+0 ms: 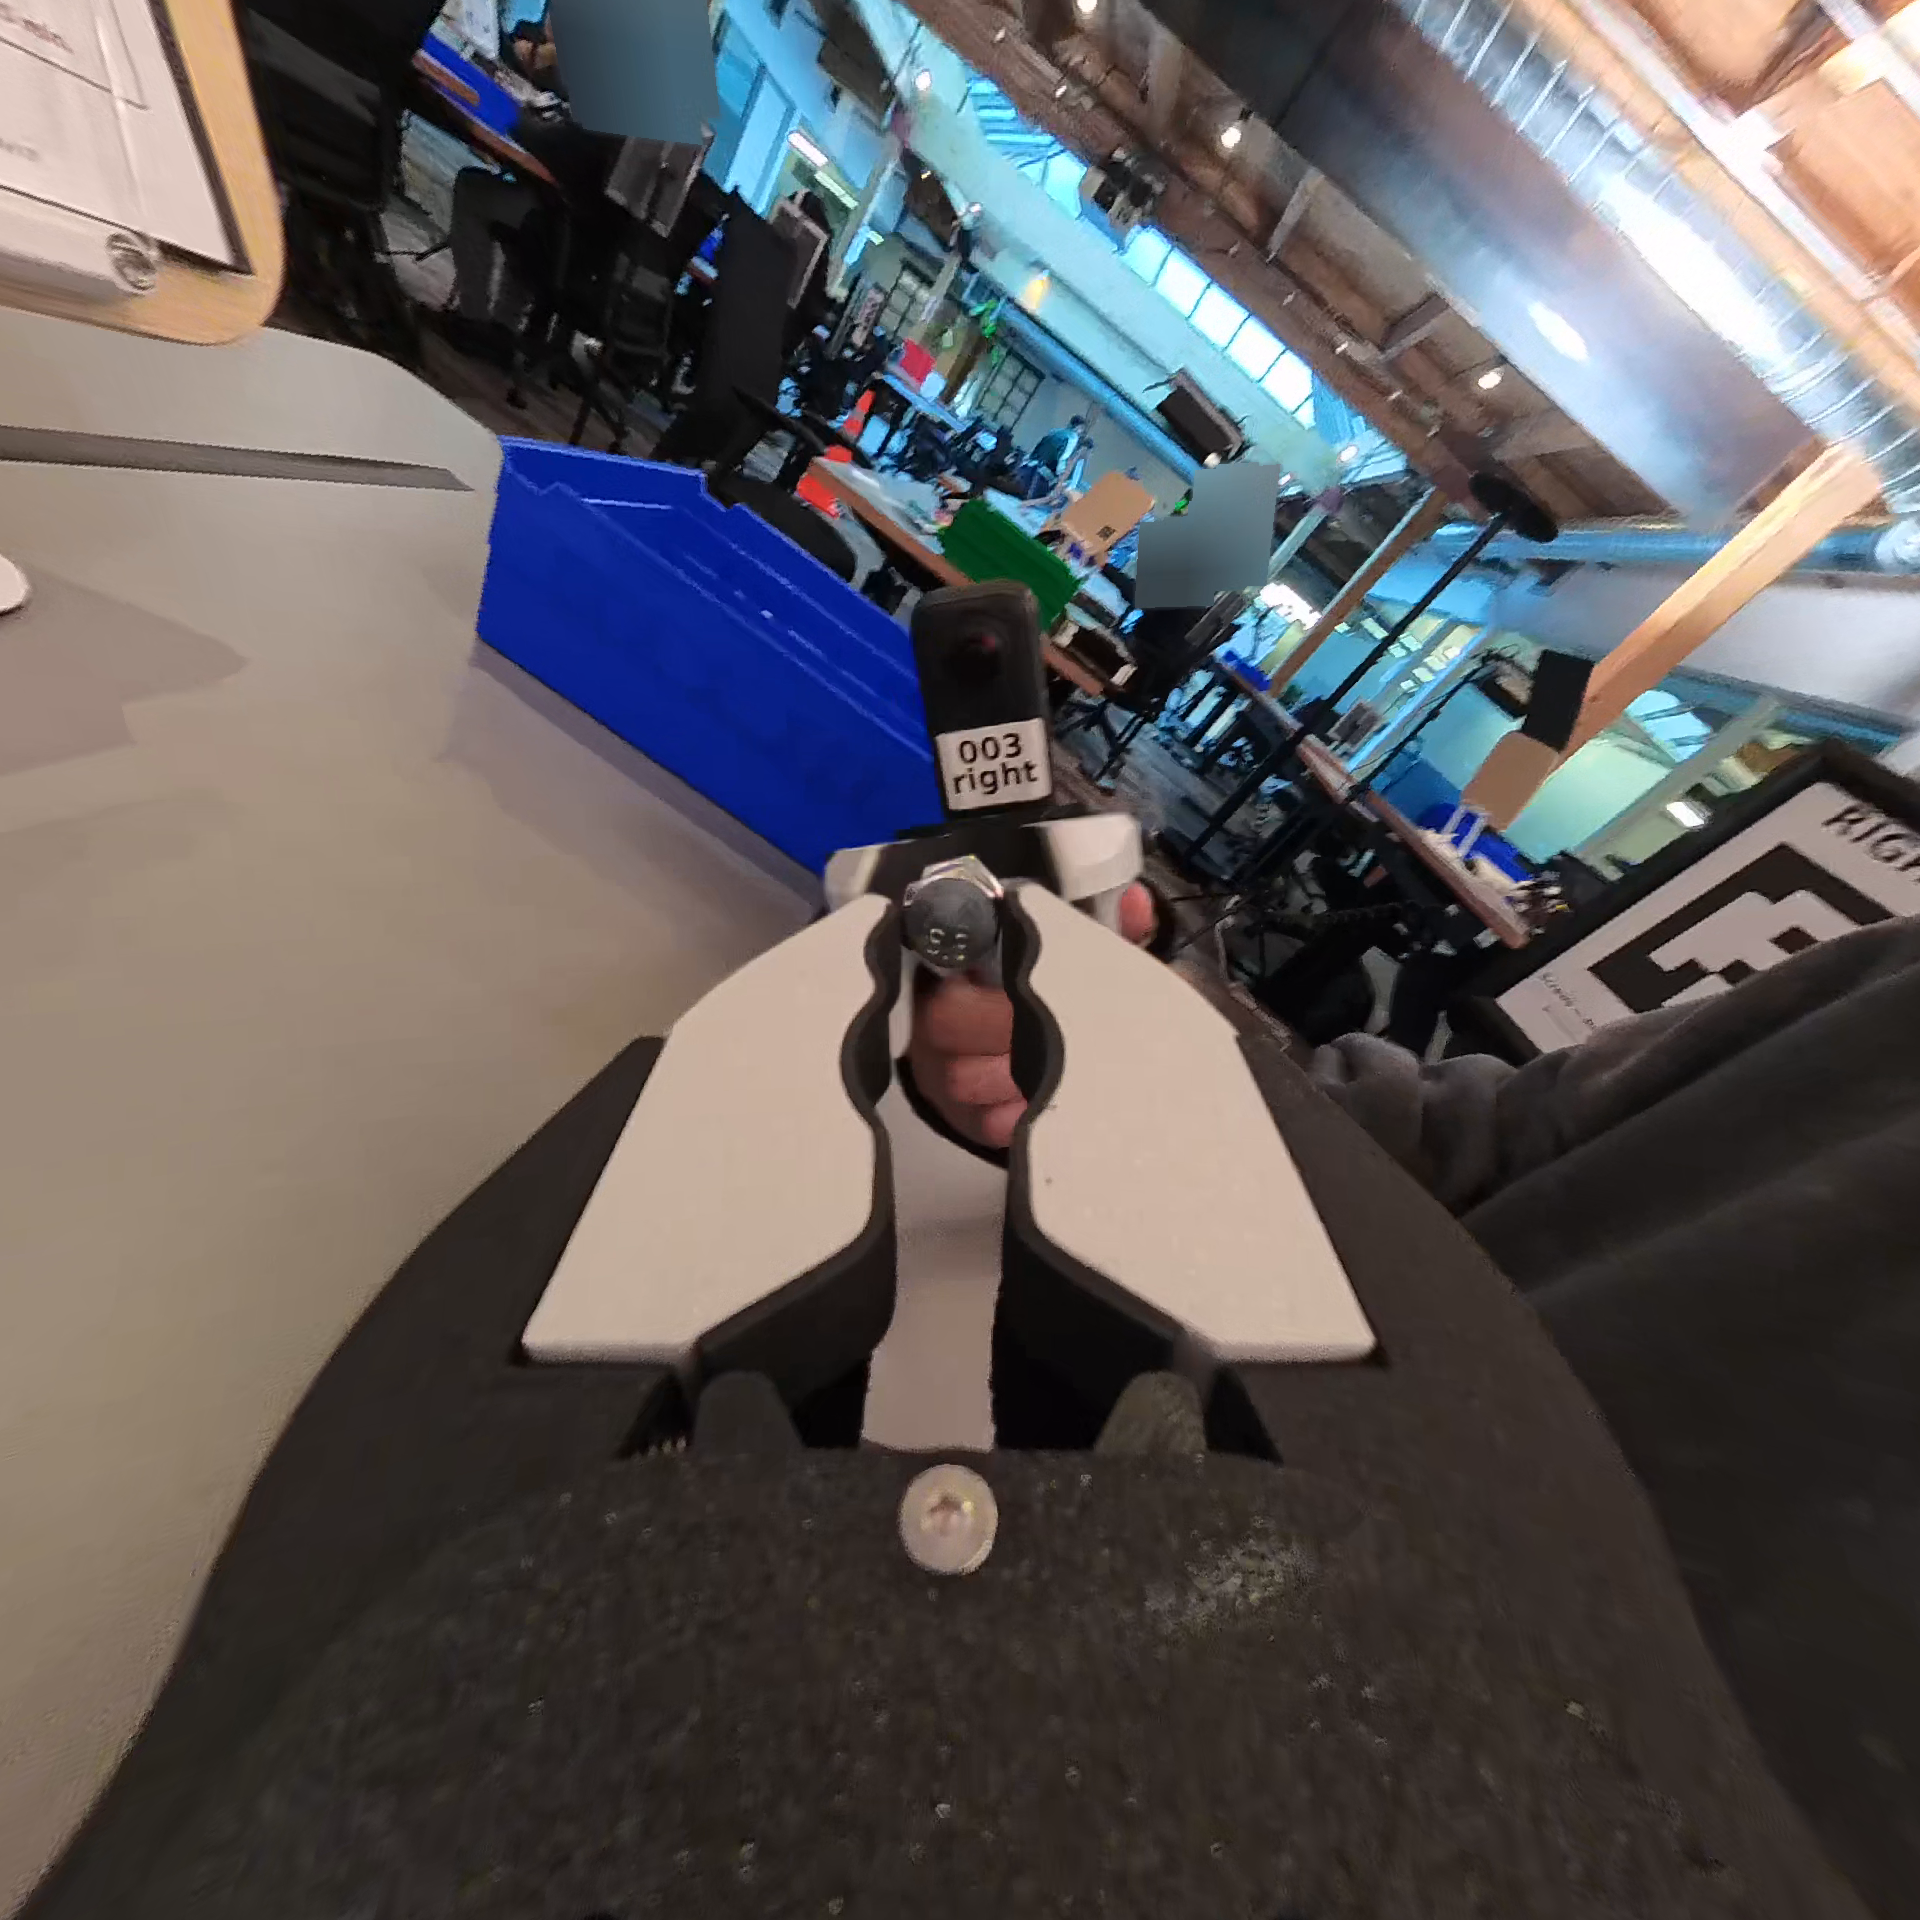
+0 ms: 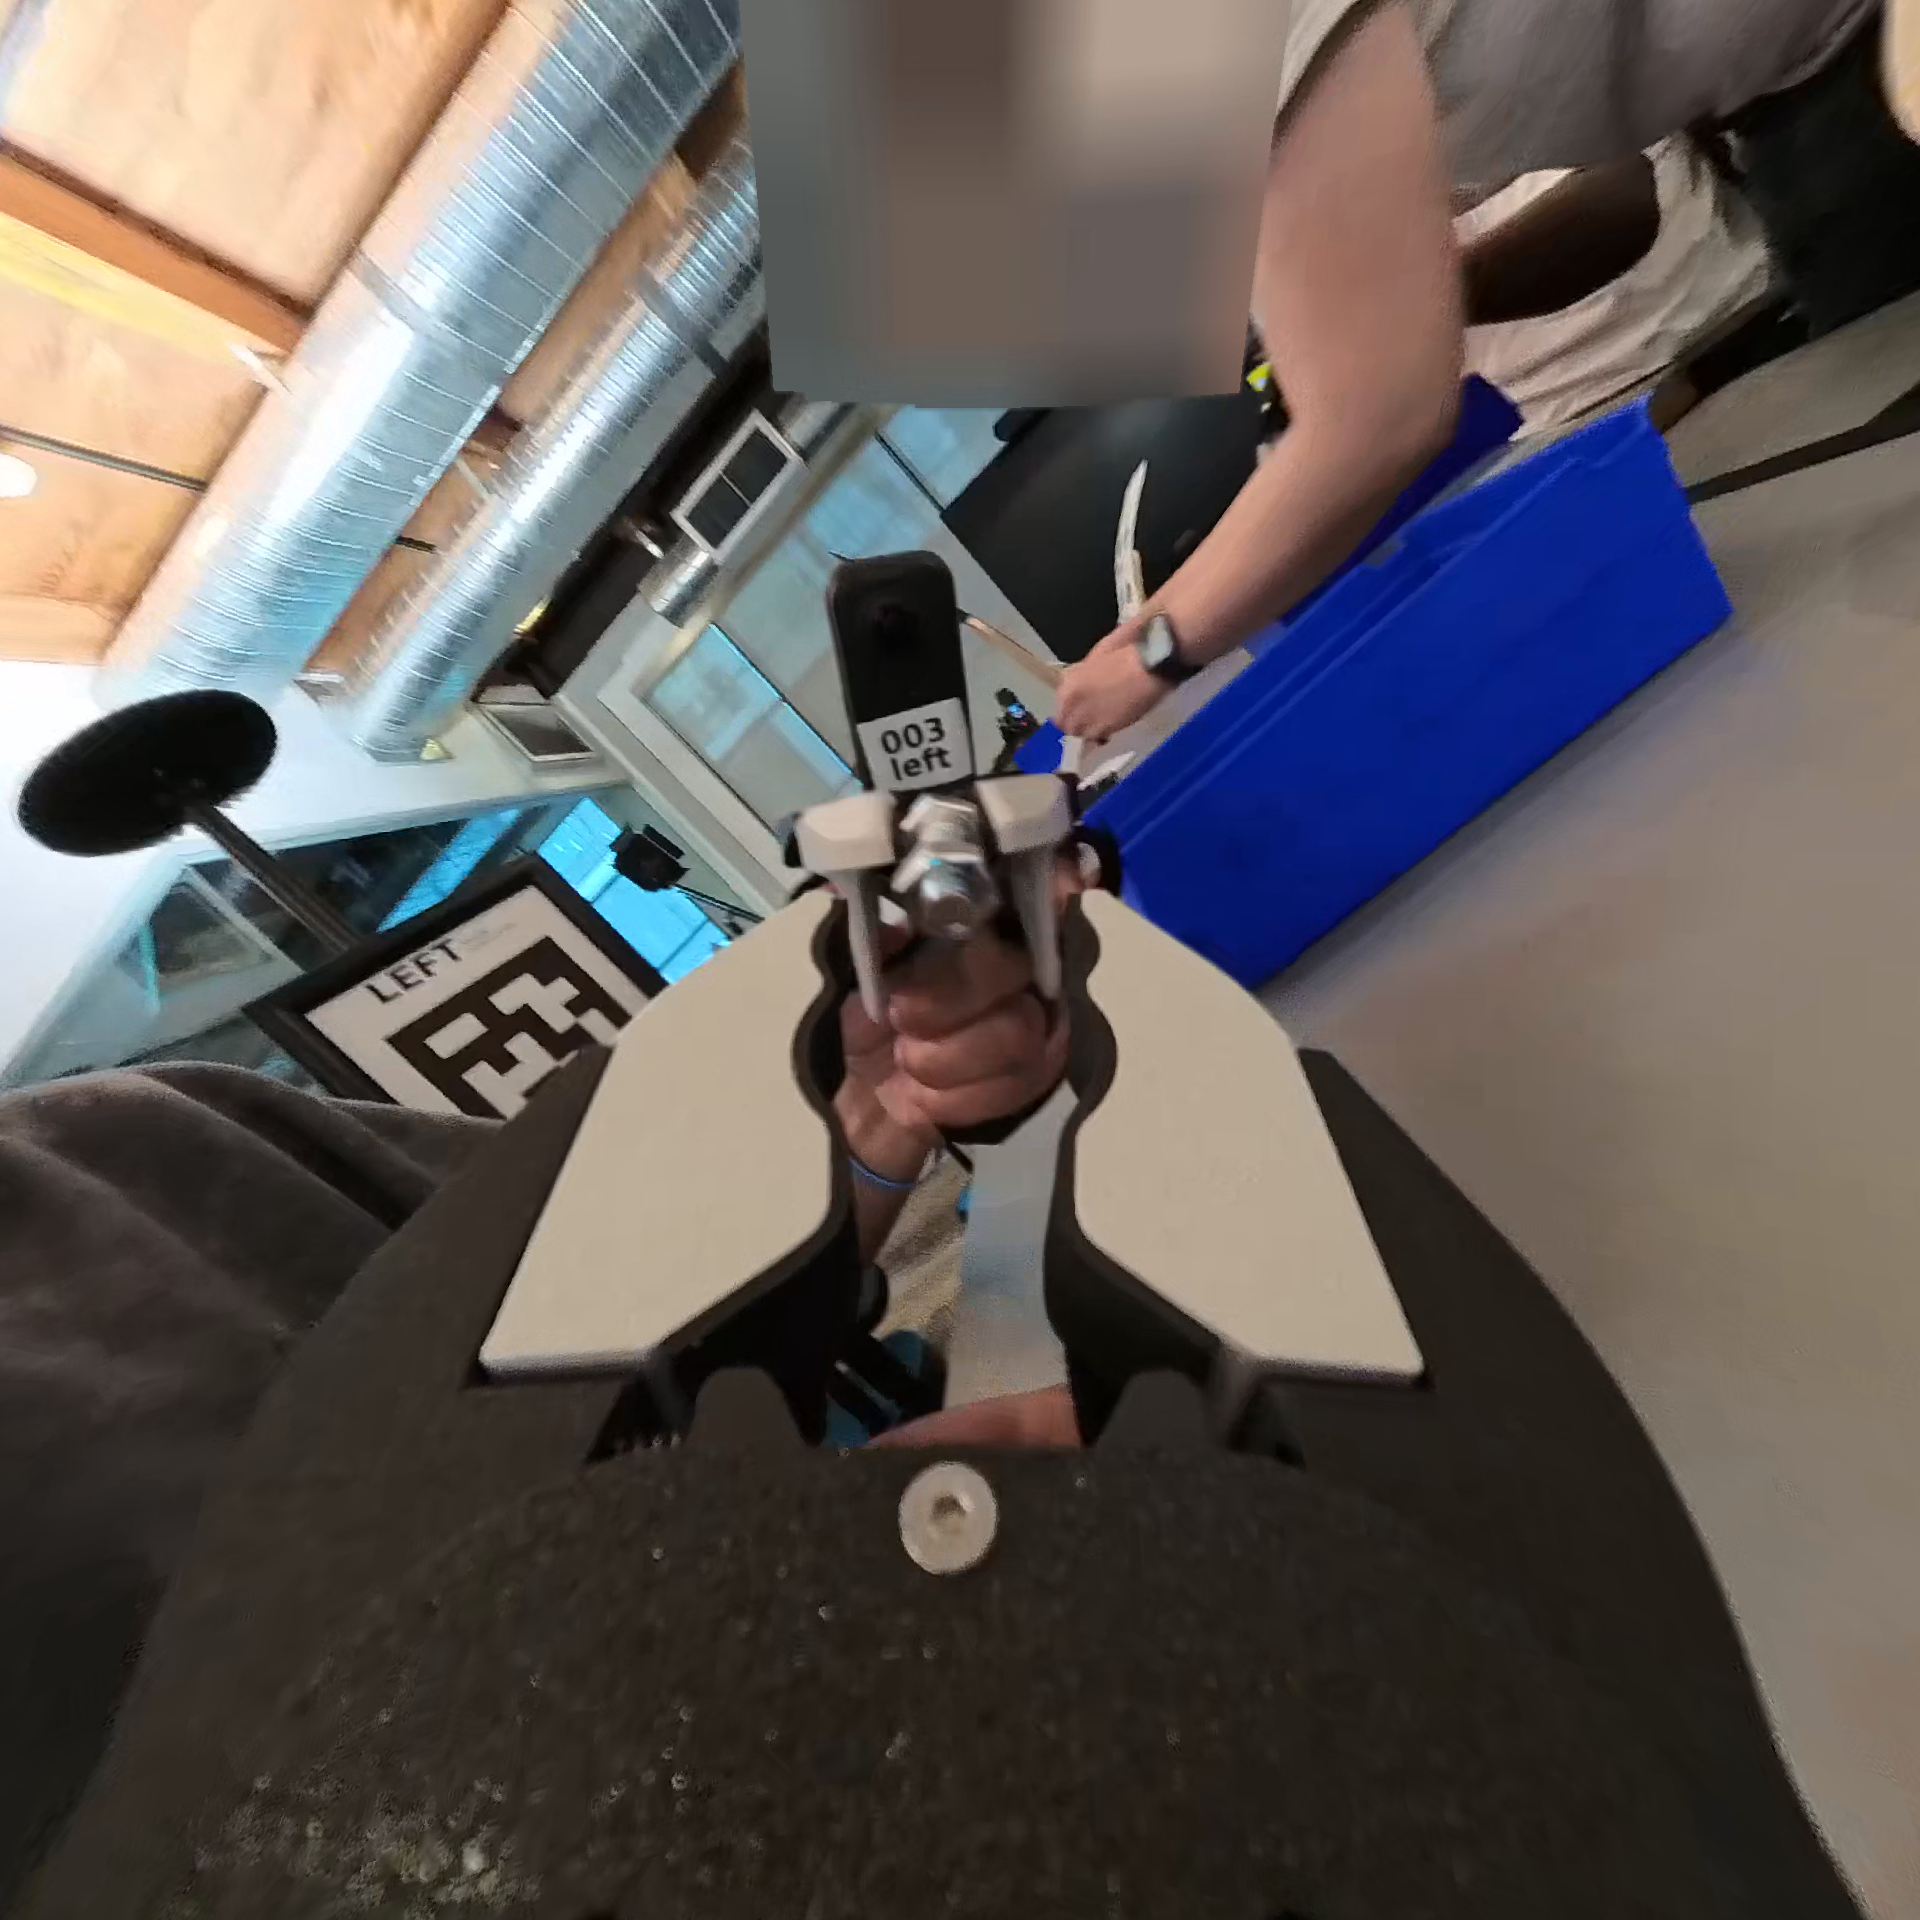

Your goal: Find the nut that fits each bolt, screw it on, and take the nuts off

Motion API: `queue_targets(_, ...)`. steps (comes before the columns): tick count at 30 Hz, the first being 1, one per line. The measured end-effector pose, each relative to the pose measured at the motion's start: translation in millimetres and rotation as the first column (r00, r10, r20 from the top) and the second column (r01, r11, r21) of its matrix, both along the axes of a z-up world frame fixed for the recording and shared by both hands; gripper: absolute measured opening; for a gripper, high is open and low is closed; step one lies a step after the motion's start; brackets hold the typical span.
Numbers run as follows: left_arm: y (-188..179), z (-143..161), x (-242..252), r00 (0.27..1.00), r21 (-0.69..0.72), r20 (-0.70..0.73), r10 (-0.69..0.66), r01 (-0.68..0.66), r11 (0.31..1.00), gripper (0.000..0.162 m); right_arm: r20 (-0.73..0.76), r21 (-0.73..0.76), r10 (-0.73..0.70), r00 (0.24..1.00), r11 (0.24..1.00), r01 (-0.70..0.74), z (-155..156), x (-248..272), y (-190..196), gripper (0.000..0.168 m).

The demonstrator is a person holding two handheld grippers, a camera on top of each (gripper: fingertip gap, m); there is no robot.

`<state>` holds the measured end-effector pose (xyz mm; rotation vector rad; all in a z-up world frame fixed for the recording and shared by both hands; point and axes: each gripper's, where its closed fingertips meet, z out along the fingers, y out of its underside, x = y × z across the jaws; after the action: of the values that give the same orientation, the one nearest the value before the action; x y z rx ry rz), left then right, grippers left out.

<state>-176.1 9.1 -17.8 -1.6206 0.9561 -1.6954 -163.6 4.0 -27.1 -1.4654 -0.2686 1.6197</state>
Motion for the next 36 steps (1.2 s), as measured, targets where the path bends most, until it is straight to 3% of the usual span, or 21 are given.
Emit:
queue_targets(5, -3, -2, 1, 0.999, -0.011, 0.023, -0.024, 0.025, 1.000, 0.017, 0.003, 0.003, 0.088, 0.996, 0.996, -0.088, -6, -7, -10, 0.041)
queue_targets(10, -2, -14, 4, 1.000, -0.020, -0.008, -0.023, 0.023, 1.000, 0.017, -0.027, 0.063, 0.017, 0.999, 0.998, -0.015, 10, 10, -4, 0.040)
queue_targets(15, -4, -9, 5, 0.999, -0.009, 0.007, -0.031, 0.031, 0.999, 0.018, 0.009, 0.012, 0.071, 0.997, 0.997, -0.072, -14, -1, -9, 0.041)
queue_targets(17, -5, -10, 5, 1.000, -0.003, 0.004, -0.031, 0.031, 1.000, 0.017, -0.011, 0.029, 0.102, 0.995, 0.994, -0.102, -9, -7, -14, 0.041)
queue_targets(22, -1, -21, 5, 0.999, -0.006, -0.030, -0.013, 0.013, 1.000, 0.018, -0.079, 0.093, 0.031, 0.996, 0.995, -0.024, 17, 14, -8, 0.041)
queue_targets(27, -2, -13, 3, 1.000, -0.006, 0.009, -0.023, 0.023, 1.000, 0.018, 0.058, 0.042, 0.049, 0.997, 0.998, -0.051, -18, -3, -8, 0.043)
queue_targets(30, 0, -12, 3, 1.000, 0.009, 0.004, -0.012, 0.012, 1.000, 0.018, 0.027, 0.065, 0.098, 0.995, 0.993, -0.099, -7, -14, -15, 0.045)
queue_targets(36, 1, -15, 0, 1.000, 0.027, -0.013, -0.010, 0.010, 1.000, 0.017, -0.013, 0.130, 0.004, 1.000, 0.991, -0.002, 17, 7, -1, 0.042)
